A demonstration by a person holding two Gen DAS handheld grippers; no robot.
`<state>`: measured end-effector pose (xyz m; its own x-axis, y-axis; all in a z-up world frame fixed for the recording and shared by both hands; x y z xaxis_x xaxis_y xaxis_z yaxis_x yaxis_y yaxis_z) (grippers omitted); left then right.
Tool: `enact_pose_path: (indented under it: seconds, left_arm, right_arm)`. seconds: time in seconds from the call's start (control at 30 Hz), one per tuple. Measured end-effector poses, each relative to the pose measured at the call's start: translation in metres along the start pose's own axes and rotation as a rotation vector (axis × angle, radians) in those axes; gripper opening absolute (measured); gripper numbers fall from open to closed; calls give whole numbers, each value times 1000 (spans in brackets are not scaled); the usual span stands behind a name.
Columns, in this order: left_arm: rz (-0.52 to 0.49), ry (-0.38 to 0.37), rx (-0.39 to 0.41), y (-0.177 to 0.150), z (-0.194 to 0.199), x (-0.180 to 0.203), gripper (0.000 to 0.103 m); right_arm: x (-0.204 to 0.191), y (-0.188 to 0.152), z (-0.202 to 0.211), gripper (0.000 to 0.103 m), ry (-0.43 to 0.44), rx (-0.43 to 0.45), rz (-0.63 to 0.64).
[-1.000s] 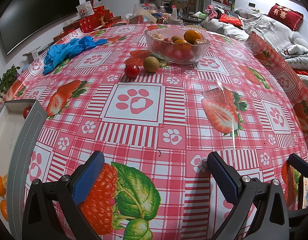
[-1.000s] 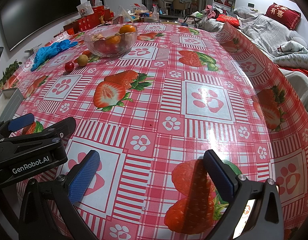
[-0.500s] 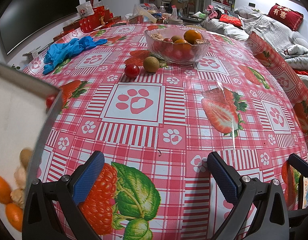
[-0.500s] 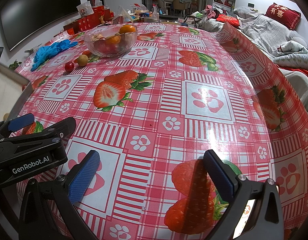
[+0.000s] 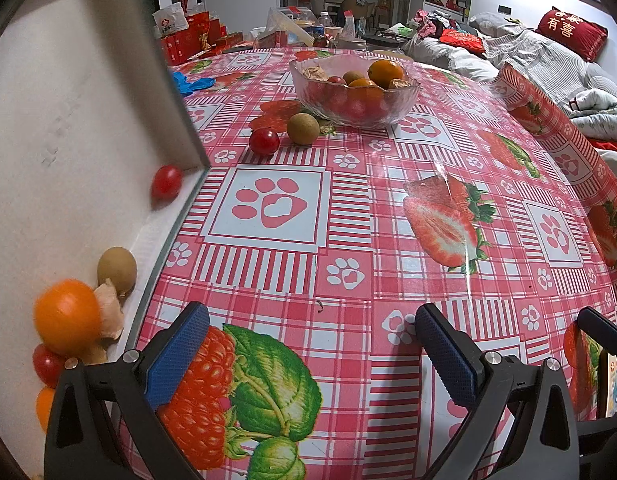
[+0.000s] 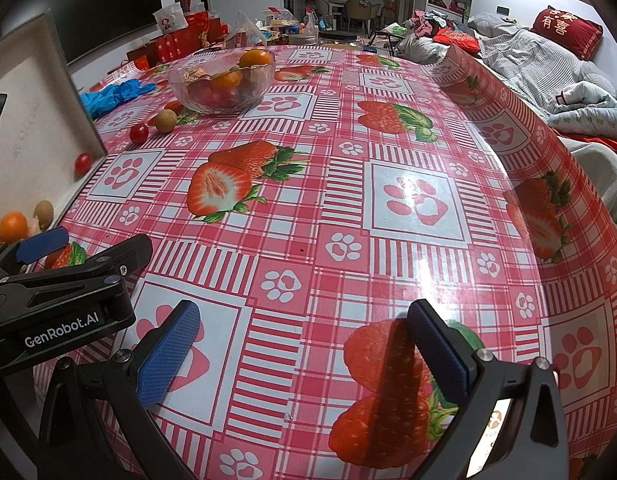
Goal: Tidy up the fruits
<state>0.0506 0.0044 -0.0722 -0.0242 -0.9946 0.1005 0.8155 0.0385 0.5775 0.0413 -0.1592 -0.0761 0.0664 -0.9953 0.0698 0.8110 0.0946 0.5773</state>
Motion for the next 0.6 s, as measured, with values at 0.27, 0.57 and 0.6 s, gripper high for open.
enact_pose_path:
  seconds: [0.27,0.57,0.6]
  left_arm:
    - [0,0,0,0,0,-1,103]
    - [0,0,0,0,0,1,103]
    - [0,0,0,0,0,0,103]
  right_arm:
    - [0,0,0,103,0,0,0]
    - [0,0,0,103,0,0,0]
    - [0,0,0,103,0,0,0]
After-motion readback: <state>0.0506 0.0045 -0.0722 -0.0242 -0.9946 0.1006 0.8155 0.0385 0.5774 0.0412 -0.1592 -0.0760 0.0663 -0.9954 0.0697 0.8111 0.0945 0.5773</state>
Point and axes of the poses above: each gripper's, at about its wrist camera, not at the fingertips, and z roughly against the way its jaws point, x to its right, y to its top, the point moved 9 cm from there along -z, roughly the way its jaws point, and after that the axes turned 6 degrees about -y, right-handed, at the moved point
